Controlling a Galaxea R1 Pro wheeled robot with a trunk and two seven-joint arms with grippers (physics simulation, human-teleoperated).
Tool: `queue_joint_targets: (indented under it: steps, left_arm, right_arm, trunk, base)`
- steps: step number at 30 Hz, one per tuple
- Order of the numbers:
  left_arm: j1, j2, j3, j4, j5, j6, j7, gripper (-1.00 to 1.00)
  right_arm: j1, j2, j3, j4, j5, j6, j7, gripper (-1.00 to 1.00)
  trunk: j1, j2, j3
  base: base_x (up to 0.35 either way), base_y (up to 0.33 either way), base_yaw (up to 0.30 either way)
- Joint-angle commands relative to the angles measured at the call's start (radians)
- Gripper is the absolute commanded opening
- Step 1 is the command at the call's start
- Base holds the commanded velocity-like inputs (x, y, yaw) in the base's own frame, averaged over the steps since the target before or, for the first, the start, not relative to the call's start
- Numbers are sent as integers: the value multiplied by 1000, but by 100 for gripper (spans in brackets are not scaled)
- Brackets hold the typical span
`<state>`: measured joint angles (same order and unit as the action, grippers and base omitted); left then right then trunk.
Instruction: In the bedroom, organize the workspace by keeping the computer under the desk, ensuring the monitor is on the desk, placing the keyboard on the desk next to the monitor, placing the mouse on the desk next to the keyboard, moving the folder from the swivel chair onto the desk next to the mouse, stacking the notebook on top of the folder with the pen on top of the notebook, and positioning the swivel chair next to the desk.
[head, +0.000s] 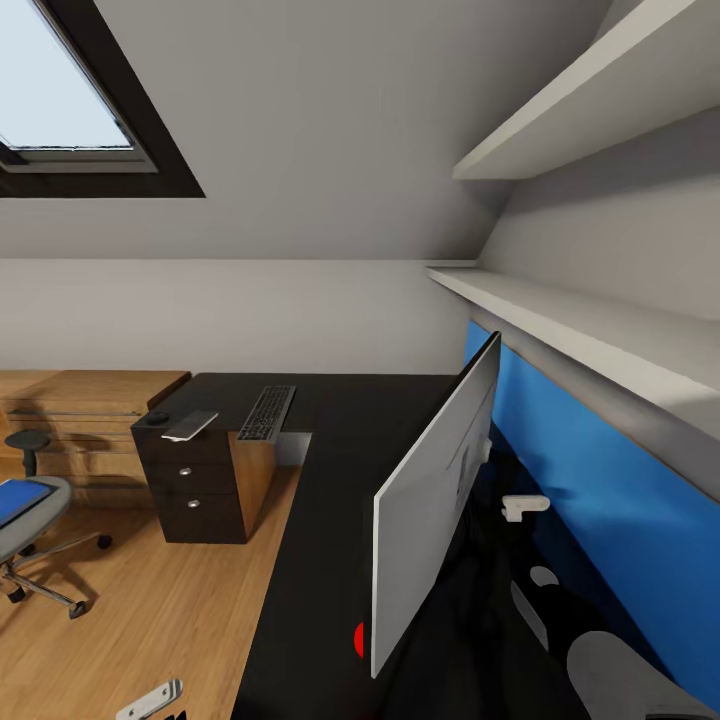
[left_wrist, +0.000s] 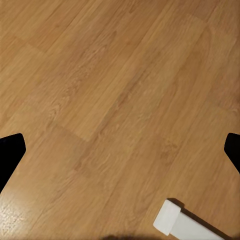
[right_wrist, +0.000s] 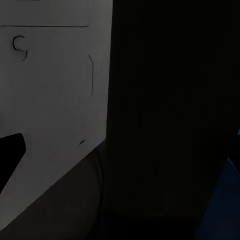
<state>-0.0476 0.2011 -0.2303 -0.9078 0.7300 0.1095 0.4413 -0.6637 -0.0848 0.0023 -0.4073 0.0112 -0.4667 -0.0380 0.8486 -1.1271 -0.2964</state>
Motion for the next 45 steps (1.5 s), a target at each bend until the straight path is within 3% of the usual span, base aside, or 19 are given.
queue_joint_targets:
  steps: [1, 26, 45]
  left_arm:
    - [-1, 1, -4, -2, 5, 2, 8, 100]
    - [-1, 1, -4, -2, 5, 2, 8, 100]
    - [-1, 1, -4, -2, 6, 2, 6, 100]
  right_arm:
    - [-1, 0, 0, 1, 1, -3, -3, 100]
    - [-1, 0, -1, 1, 1, -6, -3, 100]
    - [-1, 0, -1, 1, 2, -6, -3, 100]
  trunk:
    - [0, -1, -1]
    - [0, -1, -1]
    - [0, -1, -1]
  base:
    - [0, 0, 0]
    - [-5, 0, 0]
    - [-324, 8, 0]
